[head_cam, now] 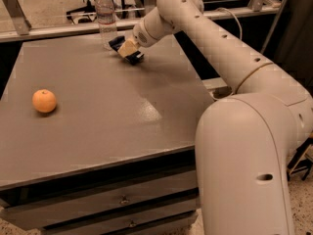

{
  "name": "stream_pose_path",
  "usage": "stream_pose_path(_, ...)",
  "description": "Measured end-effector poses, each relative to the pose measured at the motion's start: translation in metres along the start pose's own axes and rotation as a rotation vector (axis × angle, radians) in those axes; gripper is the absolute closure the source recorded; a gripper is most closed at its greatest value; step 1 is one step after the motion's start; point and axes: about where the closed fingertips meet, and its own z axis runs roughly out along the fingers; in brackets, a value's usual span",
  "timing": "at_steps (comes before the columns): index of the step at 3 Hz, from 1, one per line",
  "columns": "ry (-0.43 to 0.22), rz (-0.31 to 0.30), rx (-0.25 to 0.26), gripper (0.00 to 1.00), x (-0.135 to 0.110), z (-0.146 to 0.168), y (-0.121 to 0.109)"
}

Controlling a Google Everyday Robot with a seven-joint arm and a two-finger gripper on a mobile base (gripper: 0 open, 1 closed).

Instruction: Move rxbar blueberry near water bottle

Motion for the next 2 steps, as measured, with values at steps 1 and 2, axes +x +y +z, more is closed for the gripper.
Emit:
stream_pose_path(1,0.002,0.011,-0.008,0.35,-0.0002,0.0082,-0.002)
stream_pose_path(2,0.001,0.015,-0.014,0.12,-0.0003,0.0125,-0.0026)
